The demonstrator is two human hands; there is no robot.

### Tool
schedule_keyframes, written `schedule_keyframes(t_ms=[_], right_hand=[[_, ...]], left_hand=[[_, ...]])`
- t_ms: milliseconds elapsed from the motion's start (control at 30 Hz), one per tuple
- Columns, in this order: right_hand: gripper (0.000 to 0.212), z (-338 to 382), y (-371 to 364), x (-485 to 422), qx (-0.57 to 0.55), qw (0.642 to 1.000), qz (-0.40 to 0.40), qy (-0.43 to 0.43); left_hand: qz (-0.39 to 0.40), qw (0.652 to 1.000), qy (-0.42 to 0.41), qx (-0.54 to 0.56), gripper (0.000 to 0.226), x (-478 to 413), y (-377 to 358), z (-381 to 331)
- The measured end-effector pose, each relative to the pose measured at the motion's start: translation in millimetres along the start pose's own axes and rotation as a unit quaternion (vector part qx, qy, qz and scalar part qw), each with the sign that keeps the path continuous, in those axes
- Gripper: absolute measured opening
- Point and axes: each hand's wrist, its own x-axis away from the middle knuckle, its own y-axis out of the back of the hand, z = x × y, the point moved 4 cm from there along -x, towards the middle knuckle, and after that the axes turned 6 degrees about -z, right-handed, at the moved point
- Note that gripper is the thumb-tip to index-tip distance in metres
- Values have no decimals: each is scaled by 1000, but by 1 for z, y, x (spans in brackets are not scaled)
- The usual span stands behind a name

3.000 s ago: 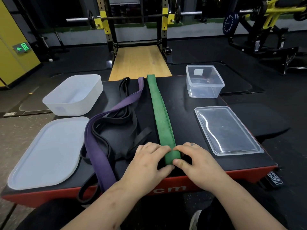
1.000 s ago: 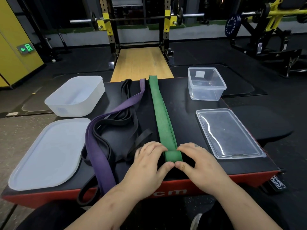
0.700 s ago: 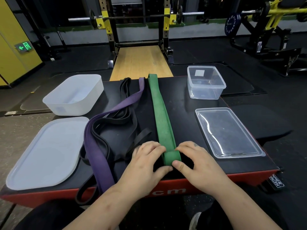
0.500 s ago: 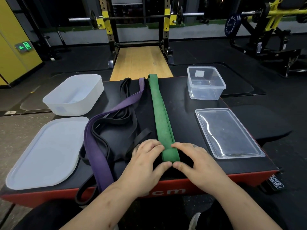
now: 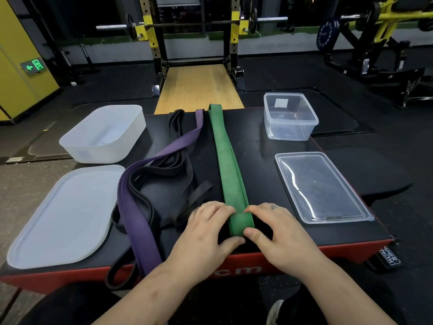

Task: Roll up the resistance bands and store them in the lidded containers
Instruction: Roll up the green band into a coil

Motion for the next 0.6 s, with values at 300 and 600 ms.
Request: schedule_keyframes(t_ms=[300, 600], right_hand=[[63, -1, 3, -1, 17, 1000, -26, 0], [67, -4, 2, -1, 19, 999, -22, -26]], left_hand=[[10, 1000, 21, -4, 74, -4, 2, -2], [6, 999, 19, -50, 68, -3, 2, -5]])
